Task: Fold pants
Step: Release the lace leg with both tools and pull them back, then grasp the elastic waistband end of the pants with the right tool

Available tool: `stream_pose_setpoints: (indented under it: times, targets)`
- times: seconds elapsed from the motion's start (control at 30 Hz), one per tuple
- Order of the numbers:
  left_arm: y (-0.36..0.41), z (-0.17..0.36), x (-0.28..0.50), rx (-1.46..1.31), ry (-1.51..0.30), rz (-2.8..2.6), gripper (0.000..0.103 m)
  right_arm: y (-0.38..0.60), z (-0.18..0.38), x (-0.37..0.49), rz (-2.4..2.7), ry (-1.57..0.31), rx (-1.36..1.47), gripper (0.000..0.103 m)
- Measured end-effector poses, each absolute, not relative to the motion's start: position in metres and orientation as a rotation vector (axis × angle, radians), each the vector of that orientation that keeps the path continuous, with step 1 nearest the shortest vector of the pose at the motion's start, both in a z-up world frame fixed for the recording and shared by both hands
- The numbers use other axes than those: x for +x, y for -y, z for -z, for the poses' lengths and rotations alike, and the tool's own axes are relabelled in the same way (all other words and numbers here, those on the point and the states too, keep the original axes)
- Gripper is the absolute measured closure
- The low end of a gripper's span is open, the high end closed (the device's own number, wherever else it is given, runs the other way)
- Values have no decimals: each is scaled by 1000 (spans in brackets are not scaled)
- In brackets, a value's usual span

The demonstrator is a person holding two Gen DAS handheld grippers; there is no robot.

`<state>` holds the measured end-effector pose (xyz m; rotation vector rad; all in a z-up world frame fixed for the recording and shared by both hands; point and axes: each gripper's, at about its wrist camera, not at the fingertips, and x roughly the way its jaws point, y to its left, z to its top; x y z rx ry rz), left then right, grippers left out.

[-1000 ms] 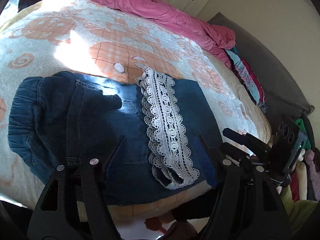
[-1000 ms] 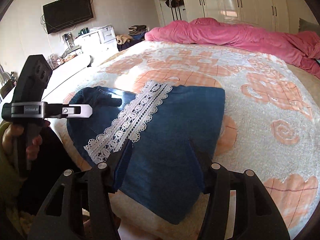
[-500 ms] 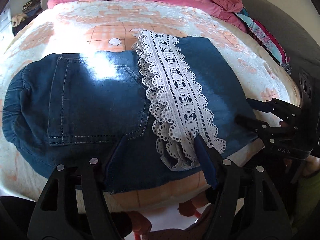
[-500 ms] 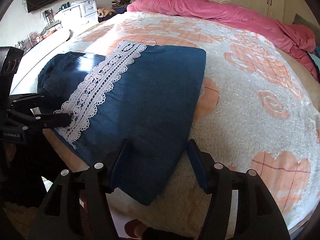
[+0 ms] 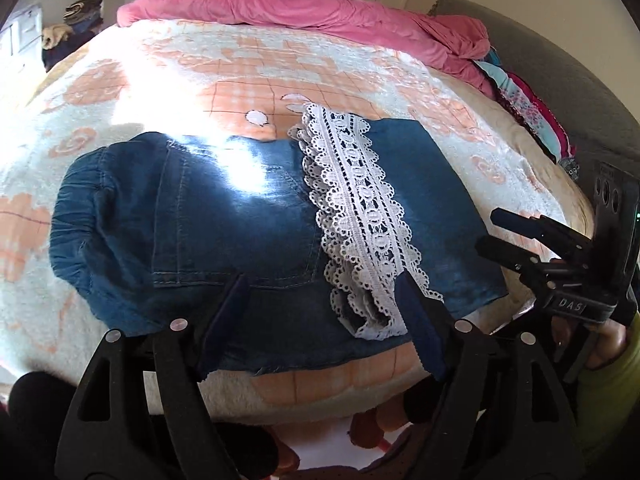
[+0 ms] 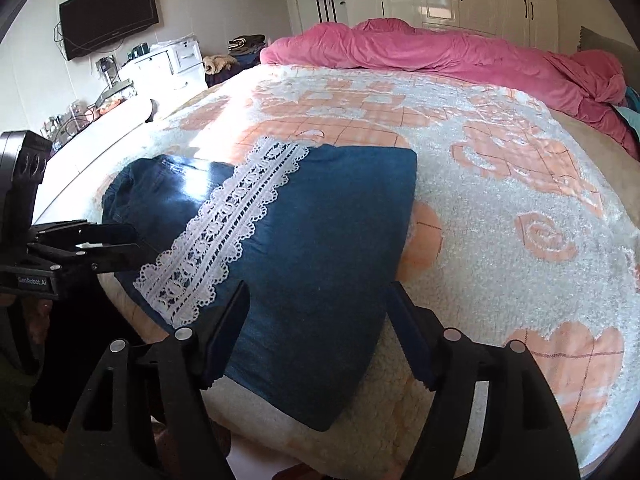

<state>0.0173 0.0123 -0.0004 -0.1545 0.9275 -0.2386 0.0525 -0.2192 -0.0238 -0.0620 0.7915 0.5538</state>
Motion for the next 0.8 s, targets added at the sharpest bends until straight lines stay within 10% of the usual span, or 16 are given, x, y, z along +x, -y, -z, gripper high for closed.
stream_pose_setpoints:
  times: [0.8]
  targets:
    - [-114, -6, -12, -330, -864, 72, 20, 153, -11, 67, -677, -761, -106, 22]
